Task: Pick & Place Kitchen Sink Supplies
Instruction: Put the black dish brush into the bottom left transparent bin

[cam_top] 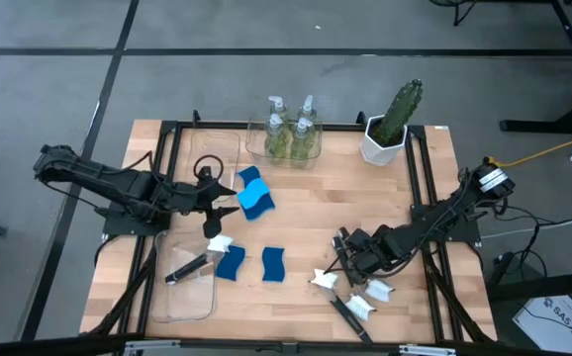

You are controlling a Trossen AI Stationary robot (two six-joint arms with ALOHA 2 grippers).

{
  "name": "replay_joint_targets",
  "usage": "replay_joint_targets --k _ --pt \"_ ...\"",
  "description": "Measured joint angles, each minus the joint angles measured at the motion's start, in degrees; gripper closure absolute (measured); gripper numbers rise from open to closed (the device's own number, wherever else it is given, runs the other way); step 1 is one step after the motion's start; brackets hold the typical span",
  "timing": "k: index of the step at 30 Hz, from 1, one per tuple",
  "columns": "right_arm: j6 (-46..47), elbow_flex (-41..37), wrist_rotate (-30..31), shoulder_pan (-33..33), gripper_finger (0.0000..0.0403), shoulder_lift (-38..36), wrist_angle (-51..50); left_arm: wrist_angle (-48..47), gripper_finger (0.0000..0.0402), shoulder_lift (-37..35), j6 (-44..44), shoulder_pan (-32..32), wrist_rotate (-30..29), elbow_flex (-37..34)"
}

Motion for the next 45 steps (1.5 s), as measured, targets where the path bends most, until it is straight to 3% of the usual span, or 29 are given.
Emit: replay_joint_targets --k 7,15,20,25,31,36,39,45 --pt "1.08 -1.15 -0.04 0.0 0.0198 0.18 -0.61 0.62 0.0194 0.68 -0.01 -0.04 0.02 -0.03" --pt "4.55 -1.39 -1.83 -0.6 0.0306 1.12 0.6 0.97 0.0194 0.63 0.72 -0.04 -2.49 -0.02" --pt "3.17 -1.39 -0.83 -1.56 0.0311 0.83 0.96 0.97 0.0194 0.63 1.51 -0.04 -5.25 -0.02" --pt "1.12 -0.36 5.89 -3.09 0.0311 -2.03 0.65 0.98 0.0194 0.63 1.51 -0.04 -5.51 -0.03" --pt "-2.68 2.29 22.07 -6.49 0.0311 -5.86 2.26 4.52 0.0194 0.74 2.1 -0.04 -6.91 -0.02" --pt "-15.98 4.42 32.07 -9.41 0.0311 -6.82 16.73 10.43 0.0194 0.77 5.86 -0.13 -6.57 -0.02" --pt "-29.92 4.71 33.11 -10.68 0.0311 -6.84 31.88 13.71 0.0194 0.97 6.03 -0.11 -4.89 -0.02" --pt "-54.97 4.76 32.76 -11.23 0.0311 -6.69 58.78 21.23 0.0194 3.96 8.96 -0.13 4.03 0.02"
